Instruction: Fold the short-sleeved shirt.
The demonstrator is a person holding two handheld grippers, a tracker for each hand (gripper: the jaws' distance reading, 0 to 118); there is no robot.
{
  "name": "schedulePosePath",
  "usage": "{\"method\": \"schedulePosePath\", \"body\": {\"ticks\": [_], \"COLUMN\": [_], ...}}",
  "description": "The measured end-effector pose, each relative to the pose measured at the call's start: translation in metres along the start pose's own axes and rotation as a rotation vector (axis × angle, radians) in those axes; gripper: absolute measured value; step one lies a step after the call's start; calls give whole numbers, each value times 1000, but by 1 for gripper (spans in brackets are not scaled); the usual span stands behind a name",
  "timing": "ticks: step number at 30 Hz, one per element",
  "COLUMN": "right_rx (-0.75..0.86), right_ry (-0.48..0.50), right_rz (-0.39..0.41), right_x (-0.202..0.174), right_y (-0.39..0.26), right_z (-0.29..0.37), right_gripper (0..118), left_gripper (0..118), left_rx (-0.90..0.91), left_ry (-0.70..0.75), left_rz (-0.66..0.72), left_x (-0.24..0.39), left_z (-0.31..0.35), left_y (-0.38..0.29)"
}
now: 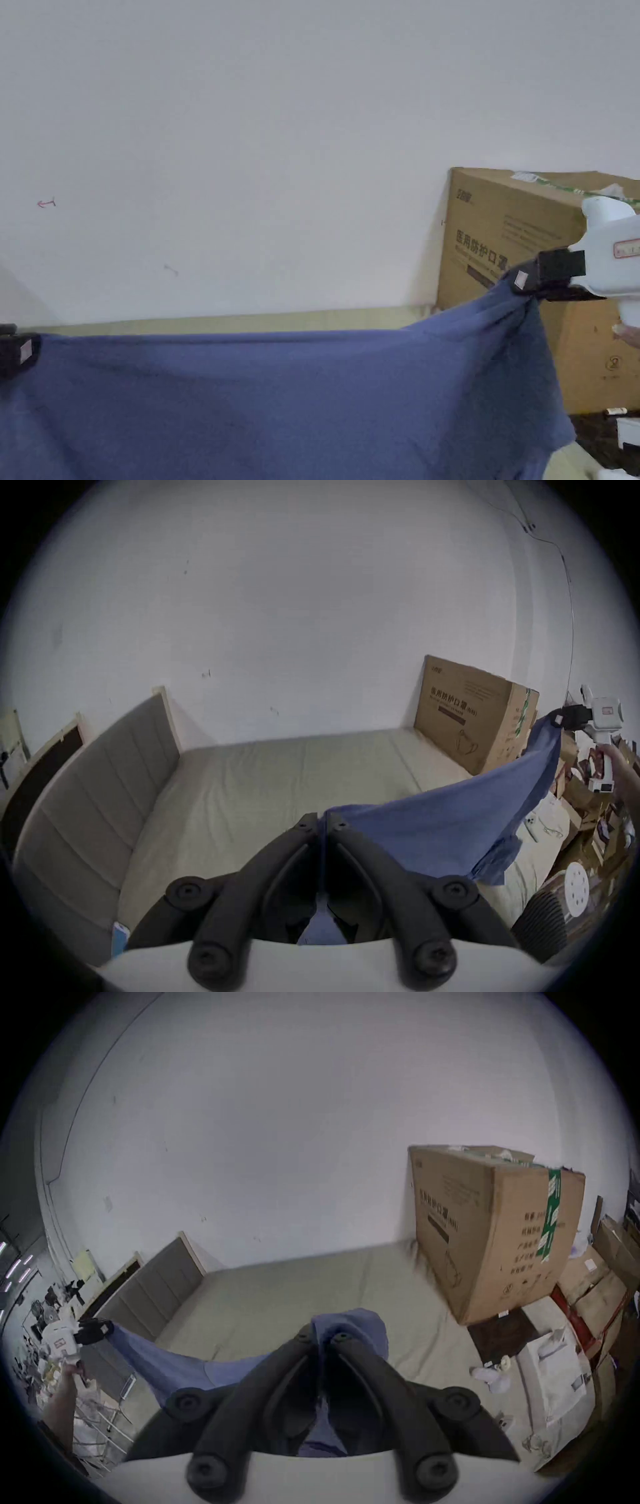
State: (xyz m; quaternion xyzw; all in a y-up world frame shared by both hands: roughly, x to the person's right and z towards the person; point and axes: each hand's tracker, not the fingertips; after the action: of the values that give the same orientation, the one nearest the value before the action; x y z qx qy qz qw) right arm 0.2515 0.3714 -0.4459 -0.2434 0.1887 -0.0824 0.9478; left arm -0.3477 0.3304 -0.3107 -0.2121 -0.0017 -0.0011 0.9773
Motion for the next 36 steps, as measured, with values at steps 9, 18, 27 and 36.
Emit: {"method": "schedulePosePath", "body": {"ticks": [9,18,27,36], "right_rx": [105,201,295,279], "right_ry": [-44,-126,-178,-223], "right_rz": [52,91,111,143], "right_x": [-31,-45,-48,-32], "right_y": [101,188,254,247], "right_z": [-24,-104,-168,-234], "right_gripper": [2,2,2,2], "left_gripper": [2,2,2,2], "left_rx": [117,153,220,185], "left_ry": [37,80,144,177], "left_rz": [9,29,29,5], "left_x": [-16,-32,-44,-39], "left_z": [-27,-109,-193,-271], "left_y": [83,139,203,196]}}
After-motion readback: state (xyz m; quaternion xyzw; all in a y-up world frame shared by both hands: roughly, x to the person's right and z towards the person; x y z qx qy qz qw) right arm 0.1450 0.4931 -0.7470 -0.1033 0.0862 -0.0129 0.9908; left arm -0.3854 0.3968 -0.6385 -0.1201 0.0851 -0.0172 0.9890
